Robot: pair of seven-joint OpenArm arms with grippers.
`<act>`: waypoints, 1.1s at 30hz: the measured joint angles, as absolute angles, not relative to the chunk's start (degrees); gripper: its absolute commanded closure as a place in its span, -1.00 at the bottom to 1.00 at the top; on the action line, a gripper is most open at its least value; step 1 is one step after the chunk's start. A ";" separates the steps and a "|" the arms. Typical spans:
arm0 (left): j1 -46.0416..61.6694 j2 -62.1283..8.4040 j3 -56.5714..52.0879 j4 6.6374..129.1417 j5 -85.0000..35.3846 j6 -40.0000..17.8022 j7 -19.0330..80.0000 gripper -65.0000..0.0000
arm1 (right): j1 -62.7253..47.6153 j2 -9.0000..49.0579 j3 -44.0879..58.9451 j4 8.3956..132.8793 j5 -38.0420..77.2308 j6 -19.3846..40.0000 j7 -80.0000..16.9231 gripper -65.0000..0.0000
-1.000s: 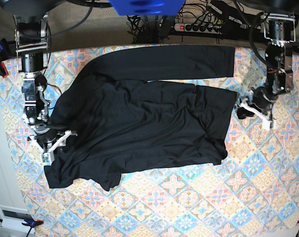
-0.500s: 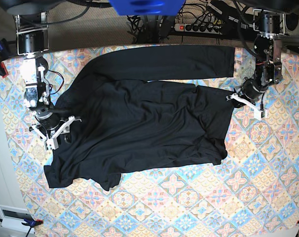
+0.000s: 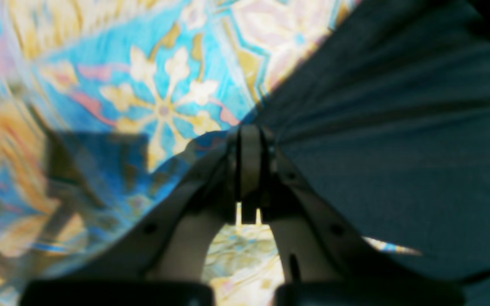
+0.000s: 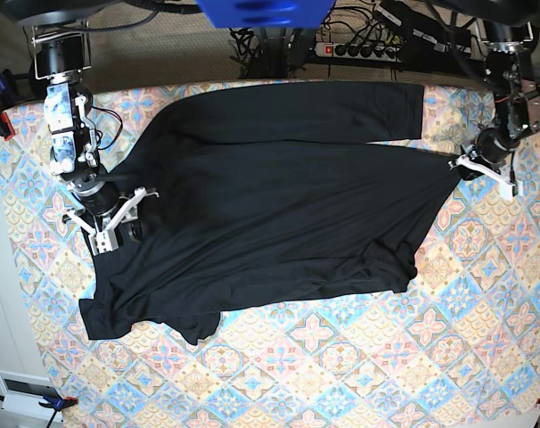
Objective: Layout the t-shirt on the table in an organized manner, then fold the t-shirt properly
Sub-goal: 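Pull the hem corners apart with both grippers, stretching the shirt, then release with the left gripper and regrasp the shirt side edge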
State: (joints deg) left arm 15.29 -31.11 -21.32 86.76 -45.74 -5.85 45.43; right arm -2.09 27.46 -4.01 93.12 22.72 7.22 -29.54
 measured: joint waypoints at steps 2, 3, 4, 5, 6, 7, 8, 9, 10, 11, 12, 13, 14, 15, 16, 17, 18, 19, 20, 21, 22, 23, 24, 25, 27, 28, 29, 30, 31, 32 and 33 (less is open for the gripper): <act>15.97 -31.27 -24.12 86.96 -45.89 -6.00 45.01 1.00 | -2.57 27.46 -4.03 93.76 22.92 7.27 -28.84 0.35; 16.69 -31.24 -26.04 86.96 -45.89 -6.07 45.04 1.00 | -2.81 27.44 -4.23 93.76 22.90 7.27 -29.21 0.35; 17.93 -31.16 -28.36 86.96 -45.80 -6.09 45.17 1.00 | -3.01 27.44 -4.32 93.71 22.85 7.25 -30.50 0.35; 18.92 -31.07 -30.26 86.96 -45.84 -6.04 45.08 1.00 | -3.16 27.49 -4.29 93.69 22.87 7.25 -31.44 0.35; 19.66 -31.16 -31.59 86.96 -45.50 -6.04 45.10 1.00 | -3.16 27.44 -4.29 93.69 22.74 7.25 -32.53 0.35; 20.49 -31.51 -32.27 86.96 -45.34 -5.82 45.15 1.00 | -3.11 27.46 -4.29 93.69 22.74 7.27 -33.01 0.35; 21.30 -31.99 -32.42 86.91 -44.71 -5.32 45.17 1.00 | -3.05 27.44 -4.45 93.69 22.79 7.25 -33.45 0.35; 22.39 -32.82 -32.27 86.87 -44.64 -5.69 45.56 1.00 | -2.96 27.59 -5.43 93.69 22.79 7.14 -33.63 0.35; 23.31 -33.45 -32.23 86.89 -45.34 -6.04 45.01 1.00 | -2.83 27.66 -6.85 93.69 22.63 6.74 -33.78 0.35; 23.90 -33.74 -32.25 86.91 -45.43 -6.04 44.91 1.00 | -2.85 27.64 -8.36 93.69 22.55 6.79 -34.04 0.35; 24.51 -34.02 -32.25 86.94 -45.41 -6.04 44.53 1.00 | -2.85 27.49 -9.61 93.69 22.79 7.16 -34.20 0.35; 25.23 -34.11 -32.27 86.96 -45.41 -6.04 44.53 1.00 | -2.96 27.31 -10.94 93.69 22.94 7.42 -34.20 0.35; 26.22 -34.13 -32.27 86.96 -44.86 -6.04 44.64 1.00 | -3.03 27.11 -12.21 93.69 22.92 7.40 -34.24 0.35; 26.79 -34.04 -32.27 86.96 -43.27 -6.04 44.66 1.00 | -2.96 27.03 -13.04 93.69 22.92 7.42 -34.54 0.35; 27.20 -33.91 -32.27 86.94 -41.80 -6.04 45.08 1.00 | -2.83 27.05 -13.76 93.69 22.92 7.40 -34.54 0.35; 27.27 -33.63 -32.25 86.91 -39.83 -6.04 45.21 1.00 | -2.61 27.20 -14.48 93.67 22.90 7.25 -34.50 0.35; 27.16 -33.61 -32.25 86.91 -38.00 -6.04 45.08 1.00 | -2.50 27.33 -14.83 93.62 22.90 7.27 -34.46 0.35; 27.11 -33.67 -32.25 86.91 -37.34 -6.07 45.04 1.00 | -2.55 27.33 -14.85 93.65 22.92 7.27 -34.30 0.35; 26.96 -33.78 -32.25 86.94 -37.21 -6.11 45.01 0.98 | -2.57 27.33 -14.85 93.62 22.90 7.25 -34.39 0.35; 26.74 -33.82 -32.25 86.94 -37.23 -6.07 45.04 0.94 | -2.68 27.35 -14.81 93.60 22.90 7.22 -34.30 0.35; 26.65 -33.91 -32.25 86.94 -37.28 -6.07 45.04 0.90 | -2.68 27.35 -14.79 93.60 22.90 7.22 -34.39 0.35; 26.65 -34.00 -32.25 86.94 -37.56 -6.09 45.08 0.84 | -2.70 27.31 -14.79 93.62 22.94 7.22 -35.03 0.35; 26.65 -33.95 -32.25 86.94 -37.98 -6.07 45.04 0.78 | -2.81 27.24 -14.09 93.62 23.24 7.49 -36.34 0.35; 26.65 -33.98 -32.27 86.94 -38.59 -6.07 45.08 0.73 | -2.96 26.94 -12.75 93.67 23.57 7.51 -37.80 0.35; 26.70 -34.37 -32.23 86.94 -40.36 -6.04 45.21 0.63 | -3.38 25.12 -8.93 94.24 22.83 6.74 -40.34 0.35; 26.74 -34.98 -32.23 86.94 -41.19 -6.07 45.87 0.59 | -3.66 23.49 -6.37 95.24 22.46 6.26 -41.08 0.35; 26.70 -35.83 -32.23 86.94 -42.26 -6.07 45.82 0.54 | -3.86 22.00 -4.10 96.49 22.87 6.66 -41.19 0.35; 26.35 -36.36 -32.25 86.96 -43.24 -6.07 45.10 0.49 | -4.08 20.86 -2.04 97.38 23.22 7.49 -41.30 0.35; 26.22 -36.51 -32.40 86.96 -44.38 -6.02 44.71 0.46 | -4.23 19.90 -0.25 97.69 23.81 7.64 -41.30 0.35; 25.63 -36.51 -32.40 86.96 -45.19 -5.93 44.75 0.43 | -4.29 19.05 1.21 97.65 23.92 7.44 -42.02 0.34; 24.91 -36.42 -32.40 86.94 -45.82 -5.85 45.41 0.40 | -4.51 18.68 2.33 97.38 23.33 7.20 -42.74 0.34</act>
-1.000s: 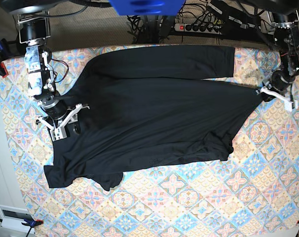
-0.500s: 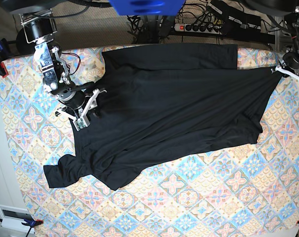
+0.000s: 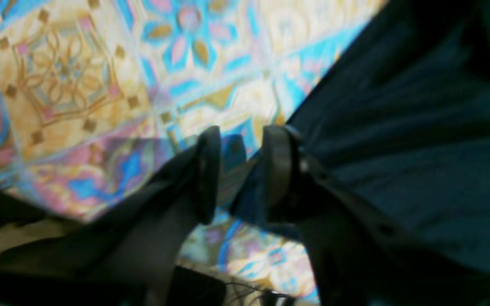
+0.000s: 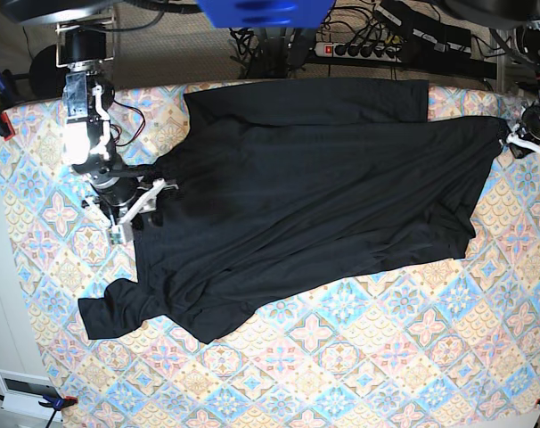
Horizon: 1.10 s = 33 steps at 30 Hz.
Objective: Layout the t-shirt on the table in an organized manner, then fold the t-shirt properly
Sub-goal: 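Release with the left gripper and regrasp the shirt side edge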
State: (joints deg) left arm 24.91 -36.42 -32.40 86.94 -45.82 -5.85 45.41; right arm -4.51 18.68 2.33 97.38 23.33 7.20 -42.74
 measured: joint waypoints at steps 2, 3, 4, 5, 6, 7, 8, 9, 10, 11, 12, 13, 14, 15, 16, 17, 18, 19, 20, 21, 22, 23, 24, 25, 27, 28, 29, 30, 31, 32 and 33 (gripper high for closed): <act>22.96 -36.01 -32.36 86.94 -47.13 -5.85 45.71 0.36 | -5.10 18.52 3.90 97.03 22.74 6.79 -43.35 0.34; 21.87 -36.03 -32.29 86.96 -48.16 -6.07 45.45 0.35 | -5.21 18.57 4.08 96.95 22.46 6.76 -43.44 0.33; 20.95 -36.05 -32.27 86.98 -48.21 -6.15 45.47 0.35 | -5.17 18.55 4.08 96.49 22.63 6.87 -43.44 0.33; 19.73 -36.03 -32.29 87.00 -48.27 -6.22 45.58 0.35 | -4.97 18.50 3.90 95.55 22.92 6.87 -43.07 0.33; 18.50 -35.99 -32.29 87.00 -48.27 -6.02 45.52 0.35 | -4.69 18.33 3.92 94.41 22.96 6.98 -42.92 0.32; 17.32 -36.01 -32.29 87.00 -48.27 -5.72 45.54 0.35 | -4.54 18.11 3.92 93.25 23.11 7.22 -42.81 0.29; 16.36 -36.10 -32.32 87.00 -48.34 -5.89 45.43 0.35 | -4.60 18.09 3.92 92.01 23.14 7.22 -42.92 0.25; 15.33 -36.21 -32.32 87.00 -48.51 -6.07 45.25 0.35 | -4.78 18.06 3.92 90.74 22.94 7.27 -43.13 0.20; 14.39 -36.18 -32.36 87.00 -48.25 -6.00 45.04 0.35 | -4.99 18.06 3.92 89.86 22.96 7.22 -43.29 0.15; 13.32 -36.05 -32.40 87.00 -48.07 -5.82 45.47 0.35 | -5.10 18.15 3.97 89.06 22.92 7.25 -43.24 0.11; 12.36 -35.97 -32.21 86.98 -47.86 -5.93 45.67 0.35 | -5.08 18.26 4.05 88.16 22.94 7.18 -43.07 0.09; 11.35 -35.75 -32.14 86.98 -47.83 -5.80 45.91 0.35 | -4.89 18.31 4.19 87.18 22.96 7.27 -42.15 0.06; 10.41 -35.57 -32.10 86.98 -47.86 -5.96 46.28 0.35 | -4.82 18.37 4.25 86.63 23.14 7.25 -41.74 0.04; 9.30 -35.57 -32.05 86.98 -48.07 -5.96 47.24 0.35 | -4.62 18.41 4.25 86.06 23.11 7.27 -41.28 0.03; 8.12 -35.57 -32.01 86.98 -47.99 -6.00 48.88 0.35 | -4.49 18.39 4.27 85.60 23.14 7.25 -41.06 0.02; 6.83 -35.64 -32.03 86.94 -47.77 -5.80 50.09 0.35 | -4.19 18.37 4.25 84.97 23.14 7.27 -40.58 0.02; 5.67 -35.68 -32.05 86.94 -47.97 -5.87 50.85 0.35 | -4.05 18.33 4.25 84.25 23.18 7.40 -40.01 0.02; 4.73 -35.73 -32.05 86.94 -48.03 -6.00 51.40 0.35 | -3.64 18.35 4.27 83.59 23.62 7.68 -39.57 0.02; 4.03 -35.70 -32.03 86.94 -47.99 -6.02 51.44 0.35 | -2.63 18.39 4.29 82.91 23.62 7.73 -39.53 0.02; 3.70 -35.70 -32.03 86.96 -48.05 -6.04 51.51 0.35 | -1.32 18.31 4.29 82.48 23.64 7.73 -40.34 0.02; 3.33 -35.64 -32.03 86.94 -48.01 -6.00 51.55 0.35 | 0.19 18.17 4.21 81.97 23.24 7.35 -41.63 0.02; 2.87 -35.51 -32.01 86.89 -47.66 -5.80 51.59 0.35 | 1.45 18.02 4.14 81.62 22.79 7.22 -41.69 0.02; 2.04 -35.24 -31.27 86.80 -47.33 -5.69 51.57 0.35 | 2.37 18.09 4.14 81.49 22.74 6.92 -41.47 0.02; 1.06 -35.09 -29.95 86.74 -46.41 -5.52 51.46 0.35 | 3.01 18.13 4.19 81.36 22.90 7.07 -40.82 0.02; -0.91 -34.37 -26.76 86.74 -44.05 -5.65 51.48 0.35 | 3.18 18.24 4.19 80.51 23.03 7.29 -40.25 0.02; -1.85 -33.74 -24.95 86.74 -42.41 -5.96 51.42 0.35 | 2.85 18.22 4.19 80.07 22.98 7.25 -41.23 0.04; -3.05 -32.58 -23.22 86.74 -40.82 -6.04 51.46 0.35 | 2.28 18.24 4.19 79.75 22.61 7.14 -41.12 0.06; -4.32 -31.38 -20.93 86.72 -38.33 -5.87 51.53 0.35 | 1.80 18.28 4.25 79.88 22.94 7.18 -40.64 0.09; -5.28 -30.46 -18.39 86.70 -35.55 -5.74 51.55 0.35 | 1.85 18.26 4.25 80.07 22.72 7.14 -41.10 0.10; -6.02 -29.93 -15.73 86.67 -34.20 -6.04 51.75 0.34 | 1.76 18.26 4.25 80.31 22.76 7.07 -41.41 0.10; -7.01 -29.34 -13.06 86.67 -32.38 -6.04 51.92 0.34 | 1.41 18.31 4.25 80.40 22.90 7.03 -41.17 0.10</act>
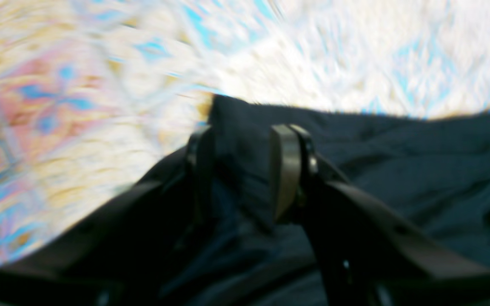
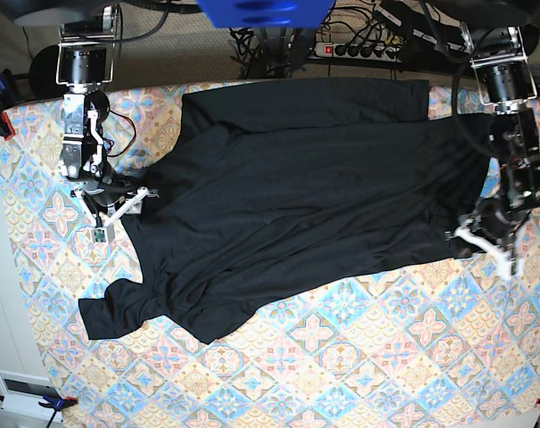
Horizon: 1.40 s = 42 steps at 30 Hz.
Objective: Layout the t-shirt on the table in an organized manner, then fold the t-shirt properly
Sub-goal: 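Release with the left gripper and regrasp the shirt side edge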
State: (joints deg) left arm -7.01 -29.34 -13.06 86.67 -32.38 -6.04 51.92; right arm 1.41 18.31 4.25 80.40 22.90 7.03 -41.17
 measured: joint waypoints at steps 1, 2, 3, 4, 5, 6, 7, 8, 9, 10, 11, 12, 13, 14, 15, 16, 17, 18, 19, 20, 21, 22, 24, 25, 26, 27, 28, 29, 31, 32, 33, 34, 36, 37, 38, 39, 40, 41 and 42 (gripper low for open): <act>-7.92 -28.95 -10.68 86.67 -30.06 -6.04 51.90 0.34 | 0.75 18.39 4.25 80.49 22.90 7.03 -40.88 0.10; -8.62 -28.42 -8.75 86.67 -28.86 -6.04 51.05 0.34 | 0.12 18.41 4.25 80.64 22.90 7.05 -39.79 0.10; -8.88 -28.23 -6.90 86.67 -27.66 -6.28 49.04 0.34 | -0.51 18.41 4.27 80.86 22.92 7.05 -38.94 0.10; -9.02 -28.12 -5.10 86.67 -25.93 -6.31 47.59 0.34 | -0.69 18.48 4.29 80.99 22.92 7.05 -39.03 0.10; -8.91 -28.12 -3.29 86.65 -23.03 -6.04 46.24 0.34 | -0.62 18.65 4.29 80.97 22.92 7.20 -39.55 0.10; -8.69 -28.14 -1.56 86.35 -20.84 -6.07 44.95 0.34 | -0.47 18.74 4.29 80.97 22.92 7.27 -39.94 0.10; -8.56 -28.23 -0.01 85.06 -19.14 -6.48 43.29 0.34 | -0.45 18.76 4.29 80.97 22.92 7.25 -40.01 0.10; -8.67 -28.10 1.06 83.24 -17.76 -6.61 42.57 0.34 | -0.47 18.70 4.29 80.97 22.92 7.25 -39.83 0.10; -8.95 -28.01 1.69 81.03 -16.58 -6.55 42.00 0.34 | -0.47 18.65 4.29 80.97 22.90 7.25 -39.86 0.10; -9.21 -27.99 1.93 79.09 -15.99 -6.26 41.95 0.34 | -0.47 18.70 4.29 80.99 22.92 7.25 -39.90 0.10; -9.47 -28.10 1.93 77.67 -16.01 -6.04 41.95 0.34 | -0.47 18.74 4.29 81.06 22.92 7.25 -39.90 0.10; -9.56 -28.27 1.93 76.88 -16.01 -6.04 41.78 0.34 | -0.47 18.74 4.29 81.25 22.90 7.25 -39.97 0.10; -9.72 -28.40 1.91 76.62 -15.99 -6.04 41.91 0.34 | -0.49 18.65 4.29 81.47 22.90 7.22 -40.36 0.10; -9.85 -28.40 1.91 76.60 -15.99 -6.07 41.87 0.33 | -0.49 18.63 4.29 81.58 22.87 7.22 -40.36 0.10; -9.89 -28.40 1.89 76.60 -16.01 -6.07 41.74 0.33 | -0.49 18.59 4.29 81.65 22.87 7.22 -40.56 0.10; -10.00 -28.38 1.89 76.58 -16.03 -6.09 41.76 0.33 | -0.49 18.57 4.29 81.71 22.87 7.20 -40.64 0.10; -10.00 -28.34 1.89 76.58 -16.03 -6.15 41.71 0.33 | -0.49 18.59 4.29 81.71 22.90 7.22 -40.69 0.10; -10.00 -28.25 1.91 76.34 -16.03 -6.26 41.65 0.33 | -0.49 18.59 4.29 81.71 22.90 7.22 -40.69 0.10; -10.00 -28.29 2.26 75.68 -16.01 -6.24 41.32 0.33 | -0.49 18.59 4.25 81.71 22.90 7.22 -40.69 0.10; -10.11 -28.64 3.66 74.83 -15.99 -6.07 41.21 0.33 | -0.49 18.59 4.23 81.71 22.87 7.20 -40.73 0.10; -10.15 -28.80 5.21 74.19 -15.90 -5.96 41.36 0.33 | -0.49 18.59 4.23 81.71 22.87 7.20 -40.73 0.10; -10.02 -28.71 6.28 74.17 -15.77 -6.02 41.67 0.33 | -0.49 18.57 4.14 81.71 22.85 7.09 -40.66 0.10; -9.89 -28.38 7.51 74.87 -16.21 -6.50 41.87 0.33 | -0.47 18.46 4.08 81.71 22.85 7.01 -40.69 0.10; -9.74 -28.36 7.64 75.90 -16.23 -6.52 42.02 0.33 | -0.49 18.46 4.08 81.71 22.87 7.01 -40.56 0.10; -9.69 -28.34 7.75 76.88 -16.56 -6.61 41.98 0.33 | -0.49 18.46 4.08 81.71 22.87 7.01 -40.60 0.10; -9.85 -28.40 7.75 77.47 -16.93 -7.03 41.74 0.33 | -0.47 18.44 4.08 81.71 22.85 7.01 -40.62 0.10; -10.02 -28.60 7.73 77.58 -17.76 -7.55 41.32 0.33 | -0.49 18.41 4.08 81.71 22.83 6.98 -40.56 0.10; -10.04 -29.26 7.73 77.58 -18.68 -8.43 41.30 0.33 | -0.49 18.41 4.14 81.71 22.85 7.01 -40.58 0.10; -9.96 -30.89 7.77 77.56 -20.36 -9.28 43.22 0.26 | -0.47 18.44 4.19 81.71 22.87 7.01 -40.73 0.10; -9.82 -31.77 7.73 77.45 -20.60 -9.28 43.90 0.21 | -0.47 18.41 4.19 81.71 22.85 7.01 -40.62 0.10; -9.72 -32.51 7.66 77.28 -21.43 -9.26 43.90 0.17 | -0.51 18.41 4.19 81.71 22.87 7.03 -40.49 0.10; -9.69 -33.01 7.60 77.23 -21.65 -9.08 43.94 0.13 | -0.49 18.41 4.19 81.71 22.85 7.01 -40.62 0.10; -9.87 -33.12 7.60 76.86 -21.67 -9.10 43.53 0.12 | -0.47 18.41 4.19 81.71 22.85 7.01 -40.71 0.10; -10.04 -32.69 7.60 76.03 -21.65 -9.10 43.38 0.12 | -0.49 18.41 4.19 81.71 22.85 7.01 -40.58 0.10; -10.17 -32.34 7.62 74.89 -21.67 -9.32 43.29 0.12 | -0.49 18.41 4.12 81.71 22.87 7.03 -40.53 0.10; -10.13 -32.14 8.12 73.93 -21.91 -9.50 43.31 0.12 | -0.49 18.44 4.12 81.71 22.90 7.03 -40.56 0.10; -10.09 -32.18 9.45 73.32 -22.13 -9.47 43.16 0.12 | -0.49 18.44 4.12 81.71 22.87 7.01 -40.60 0.10; -10.13 -32.45 11.09 73.25 -22.44 -8.93 41.98 0.12 | -0.47 18.41 4.08 81.71 22.76 6.98 -40.71 0.10; -10.46 -32.75 12.75 73.30 -21.96 -8.80 42.02 0.16 | -0.49 18.39 3.95 81.73 22.70 6.83 -40.69 0.10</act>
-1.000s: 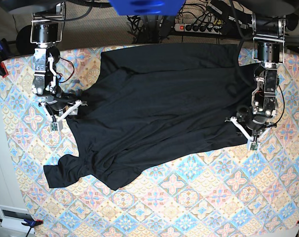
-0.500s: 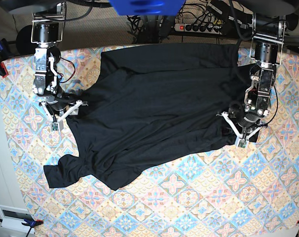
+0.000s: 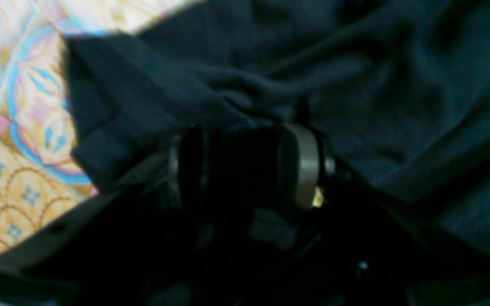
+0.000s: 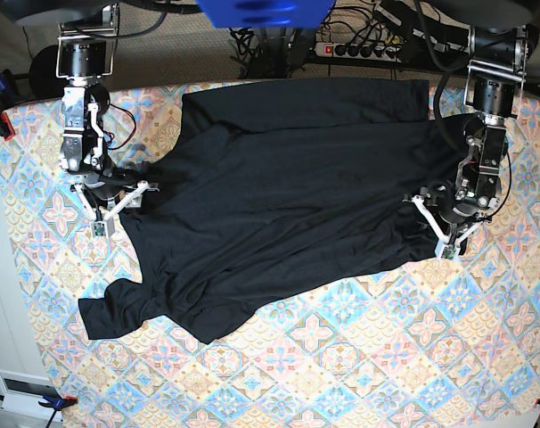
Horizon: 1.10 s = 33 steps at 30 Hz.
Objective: Layout the t-shirt on the table in an organized manner, then fold the t-shirt properly
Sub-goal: 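Release with the left gripper and regrasp the shirt side edge, then drag the side edge outward with the left gripper, squaring the body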
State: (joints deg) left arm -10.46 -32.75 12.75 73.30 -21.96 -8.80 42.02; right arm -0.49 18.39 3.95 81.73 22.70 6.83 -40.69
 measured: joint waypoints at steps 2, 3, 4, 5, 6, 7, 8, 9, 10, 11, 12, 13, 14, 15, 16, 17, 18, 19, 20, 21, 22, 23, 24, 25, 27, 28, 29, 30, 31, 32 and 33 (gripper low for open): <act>-10.98 -32.82 14.02 73.36 -21.41 -8.75 42.28 0.30 | -0.49 18.41 3.90 81.76 22.74 6.90 -40.58 0.10; -10.96 -32.64 14.04 73.38 -21.43 -8.91 42.24 0.44 | -0.47 18.44 3.92 81.76 22.81 7.03 -40.62 0.10; -10.92 -32.49 13.96 73.36 -21.61 -9.10 41.56 0.64 | -0.47 18.41 3.92 81.76 22.79 7.03 -40.73 0.10; -10.72 -32.51 13.98 73.36 -21.76 -9.10 39.83 0.82 | -0.47 18.39 3.90 81.76 22.72 7.01 -40.51 0.10; -10.44 -32.51 13.54 73.34 -21.89 -9.10 38.37 0.98 | -0.49 18.41 3.90 81.76 22.72 7.03 -40.53 0.10; -10.17 -32.32 12.29 73.17 -21.89 -9.19 37.30 1.00 | -0.49 18.41 3.90 81.76 22.72 7.03 -40.62 0.10; -10.04 -31.99 10.44 73.03 -22.15 -9.37 37.10 1.00 | -0.47 18.41 3.90 81.76 22.74 7.03 -40.71 0.10; -10.00 -31.64 8.34 72.77 -22.04 -9.26 37.01 0.99 | -0.47 18.41 3.90 81.76 22.74 7.03 -40.71 0.10; -10.22 -31.53 5.93 72.29 -22.17 -9.26 36.75 0.95 | -0.47 18.39 3.90 81.78 22.74 7.03 -40.53 0.10; -10.90 -31.68 3.53 71.77 -22.24 -9.06 36.60 0.97 | -0.49 18.41 3.92 81.78 22.81 7.03 -40.53 0.10; -12.05 -31.88 1.54 71.20 -21.91 -8.91 36.67 0.99 | -0.47 18.44 3.90 81.78 22.85 7.01 -40.60 0.10; -13.10 -32.08 0.27 70.61 -21.89 -8.82 36.58 1.00 | -0.47 18.41 3.90 81.78 22.81 6.98 -40.71 0.10; -14.26 -32.21 -0.86 69.93 -21.89 -8.75 36.53 1.00 | -0.47 18.39 3.90 81.78 22.74 6.98 -40.66 0.10; -15.46 -32.25 -1.83 69.36 -21.69 -8.67 36.32 1.00 | -0.49 18.41 3.90 81.82 22.74 7.01 -40.71 0.10; -16.73 -32.21 -2.98 68.58 -21.74 -8.67 35.73 1.00 | -0.45 18.41 3.90 81.82 22.79 7.01 -40.75 0.10; -17.78 -32.16 -3.77 67.40 -21.98 -8.97 35.57 1.00 | -0.47 18.41 3.88 81.82 22.83 7.03 -40.71 0.10; -18.76 -32.08 -4.38 65.78 -22.52 -9.21 35.57 1.00 | -0.47 18.41 3.86 81.82 22.92 7.03 -40.62 0.10; -19.84 -31.86 -4.78 64.03 -22.09 -8.99 35.55 1.00 | -0.49 18.44 3.86 81.82 22.90 7.03 -40.58 0.10; -20.95 -31.75 -4.93 62.11 -21.65 -8.82 35.20 0.99 | -0.47 18.41 3.86 81.82 22.90 7.01 -40.75 0.10; -21.82 -31.75 -4.91 60.60 -21.71 -8.82 34.04 0.99 | -0.47 18.41 3.86 81.82 22.90 7.01 -40.75 0.10; -22.72 -31.77 -4.91 59.44 -21.69 -8.80 32.93 0.99 | -0.47 18.39 3.86 81.82 22.87 7.01 -40.75 0.10; -23.55 -31.79 -4.93 58.63 -21.76 -8.80 32.60 0.99 | -0.47 18.39 3.86 81.82 22.87 7.03 -40.97 0.10; -24.38 -31.75 -4.95 57.91 -21.69 -8.84 32.32 0.99 | -0.47 18.39 3.86 81.82 22.90 7.03 -41.19 0.10; -25.19 -31.73 -4.91 57.21 -21.82 -8.86 32.21 0.98 | -0.45 18.41 3.86 81.82 22.90 7.03 -41.34 0.10; -26.44 -31.70 -4.89 56.03 -21.96 -9.08 32.10 0.98 | -0.45 18.41 3.86 81.93 22.90 7.03 -41.60 0.10; -27.11 -31.73 -4.91 55.24 -21.96 -9.06 32.05 0.97 | -0.40 18.39 3.86 81.97 22.87 7.03 -41.80 0.10; -27.55 -31.77 -4.93 54.52 -21.78 -9.02 32.05 0.93 | -0.43 18.39 3.86 81.97 22.90 7.03 -41.80 0.10; -28.12 -31.81 -4.93 53.43 -21.78 -8.99 32.10 0.88 | -0.45 18.41 3.86 81.97 22.90 7.03 -41.80 0.10; -28.40 -31.92 -4.93 52.42 -21.78 -8.88 32.12 0.81 | -0.45 18.39 3.86 81.97 22.90 7.03 -41.80 0.10; -28.62 -32.10 -4.93 51.35 -21.71 -8.93 31.79 0.74 | -0.45 18.41 3.86 82.00 22.90 7.03 -41.85 0.10; -29.06 -32.25 -4.95 49.89 -21.76 -8.86 31.64 0.65 | -0.45 18.39 3.86 81.97 22.87 7.03 -41.87 0.10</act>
